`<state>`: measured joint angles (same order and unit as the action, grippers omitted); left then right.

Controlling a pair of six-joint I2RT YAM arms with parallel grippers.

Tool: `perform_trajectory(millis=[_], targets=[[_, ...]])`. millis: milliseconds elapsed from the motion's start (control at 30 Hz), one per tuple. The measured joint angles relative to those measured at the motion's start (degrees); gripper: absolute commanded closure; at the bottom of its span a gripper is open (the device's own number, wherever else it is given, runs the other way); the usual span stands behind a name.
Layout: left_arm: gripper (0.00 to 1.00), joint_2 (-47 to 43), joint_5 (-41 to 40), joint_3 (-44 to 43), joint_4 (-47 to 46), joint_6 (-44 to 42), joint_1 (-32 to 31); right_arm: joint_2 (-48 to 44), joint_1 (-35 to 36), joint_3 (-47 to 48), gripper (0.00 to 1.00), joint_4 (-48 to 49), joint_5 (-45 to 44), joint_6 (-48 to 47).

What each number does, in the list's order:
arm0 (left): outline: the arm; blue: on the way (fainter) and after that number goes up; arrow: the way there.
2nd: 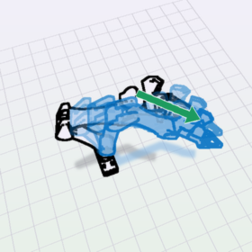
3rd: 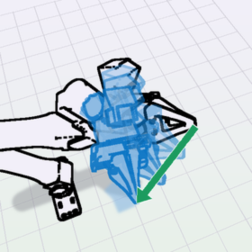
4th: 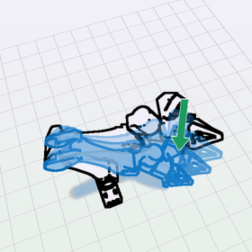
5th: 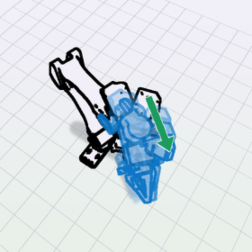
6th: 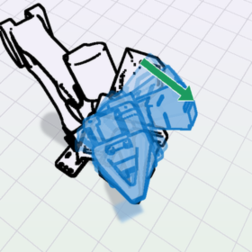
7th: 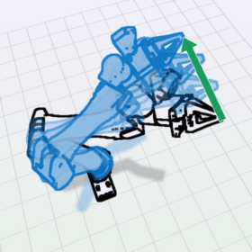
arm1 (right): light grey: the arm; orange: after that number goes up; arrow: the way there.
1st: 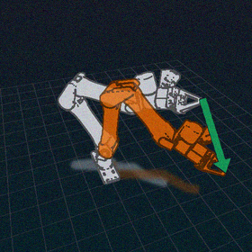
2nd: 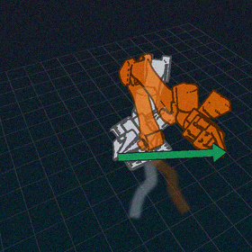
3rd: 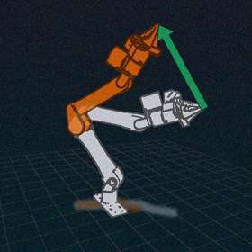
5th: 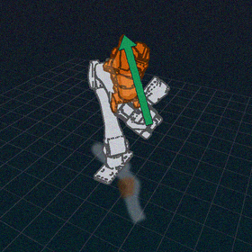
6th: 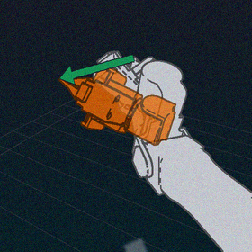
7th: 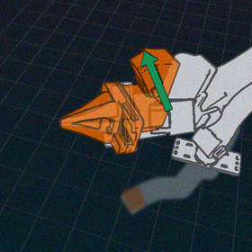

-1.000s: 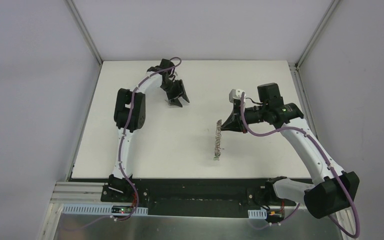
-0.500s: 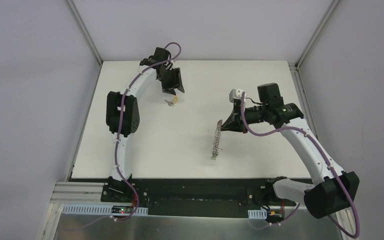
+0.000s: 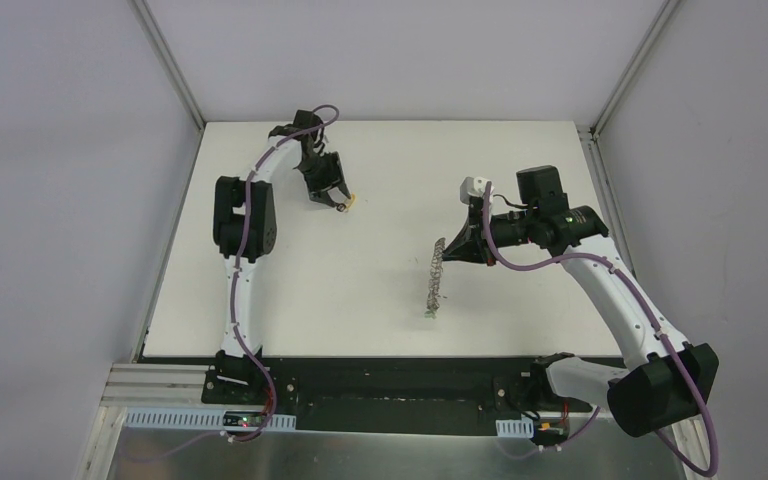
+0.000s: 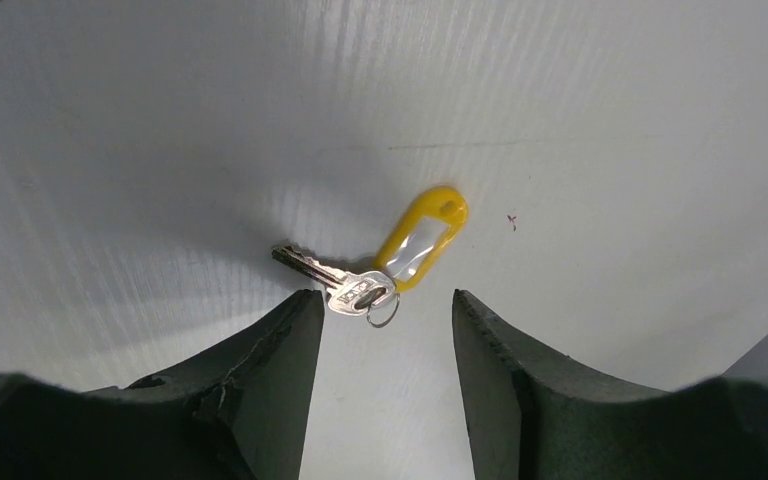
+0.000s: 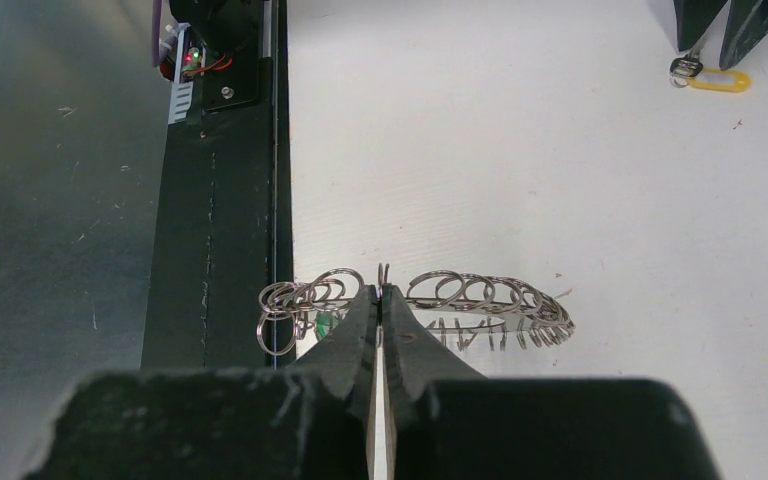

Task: Put the keys on the keyring

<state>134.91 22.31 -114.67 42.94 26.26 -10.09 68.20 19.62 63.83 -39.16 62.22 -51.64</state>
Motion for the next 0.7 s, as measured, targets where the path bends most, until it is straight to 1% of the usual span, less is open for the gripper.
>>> perform_trajectory(millis=[333,467,567,700], targets=[[0.48,0.1,1.8,-0.1,1.7,2.7,-1.1,0.0,0.0,0.0,1.0,0.0,0.0,0.2],[0.48,1.1,2.7,-2.0,2.4,4.1,-1.6,0.0,-0.2,0.0,1.0,0.0,0.2,0.5],[0.53,1.2,2.8,-2.2,2.4,4.7,-1.9,0.0,-0.7,0.0,1.0,0.5,0.5,0.9],[0.55,1.2,2.8,-2.2,2.6,4.9,-2.3,0.0,-1.2,0.0,1.0,1.0,1.3,1.5]])
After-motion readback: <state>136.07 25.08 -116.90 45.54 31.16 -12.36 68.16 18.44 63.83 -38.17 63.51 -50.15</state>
